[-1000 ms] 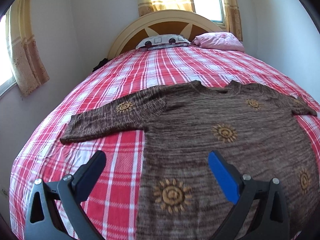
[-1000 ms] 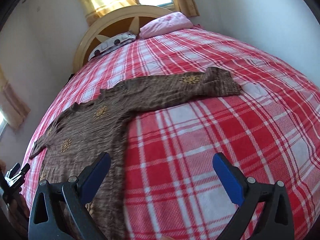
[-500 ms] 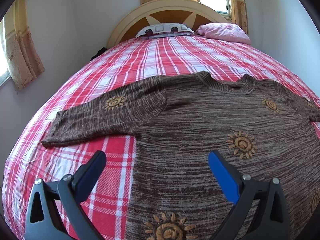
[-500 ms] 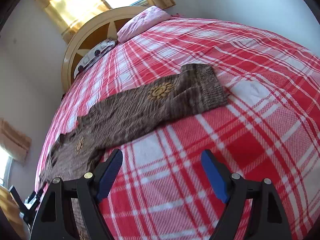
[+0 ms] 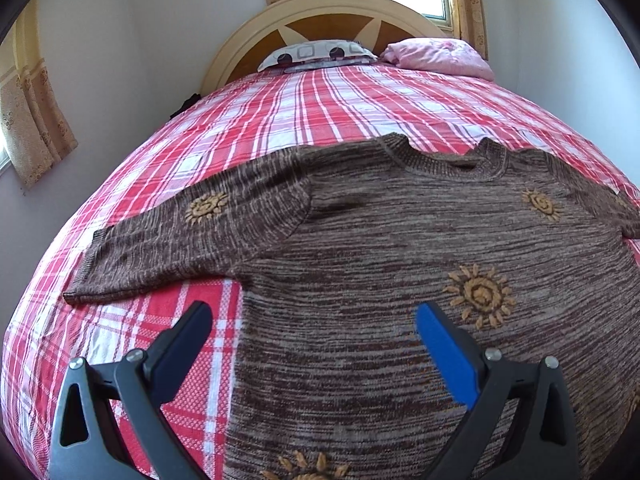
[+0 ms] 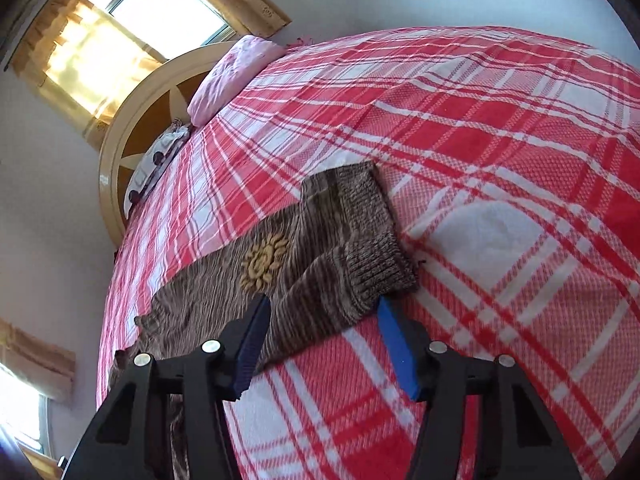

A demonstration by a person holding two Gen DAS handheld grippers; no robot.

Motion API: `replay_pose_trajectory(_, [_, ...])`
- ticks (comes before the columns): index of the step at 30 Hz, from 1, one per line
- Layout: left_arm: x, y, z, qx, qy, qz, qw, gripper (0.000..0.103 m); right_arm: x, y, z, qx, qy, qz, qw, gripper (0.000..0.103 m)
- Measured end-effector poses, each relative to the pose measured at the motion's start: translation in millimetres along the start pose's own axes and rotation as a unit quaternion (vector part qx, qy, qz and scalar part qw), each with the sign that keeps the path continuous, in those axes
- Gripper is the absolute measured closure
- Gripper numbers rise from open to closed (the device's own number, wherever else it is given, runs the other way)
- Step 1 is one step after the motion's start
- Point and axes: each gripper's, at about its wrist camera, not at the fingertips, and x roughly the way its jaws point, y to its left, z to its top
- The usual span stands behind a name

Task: Fold small clothes
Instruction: 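Move the right tool to the sweater's sleeve cuff and grasp it, then fold the held sleeve across the sweater body with the right tool, release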

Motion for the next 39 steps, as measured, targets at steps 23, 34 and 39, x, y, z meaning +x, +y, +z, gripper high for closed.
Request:
replay_pose_trajectory(23, [-9.9,-10.9,15.3,-0.006,0.016,-0.066,0.9977,0.0,2.0,110.6,-18.5,-0.207,-0.046,0.009,0.977,0.098])
replay_pose_trajectory(34, [-23.8,-32.7,24.3,0.024,0.011,-0.101,0.9945,0.0,33.5,204.0,-121.0,-0.394,0.041,0.068,0.916,0.098])
replay_pose_trajectory(39, [-24.1,-54.5,29.4,0.045,0.022,-0.127,0.9906,0.0,42.6,189.6,-143.4,-0.394,0.113,0.134,0.902,0.044])
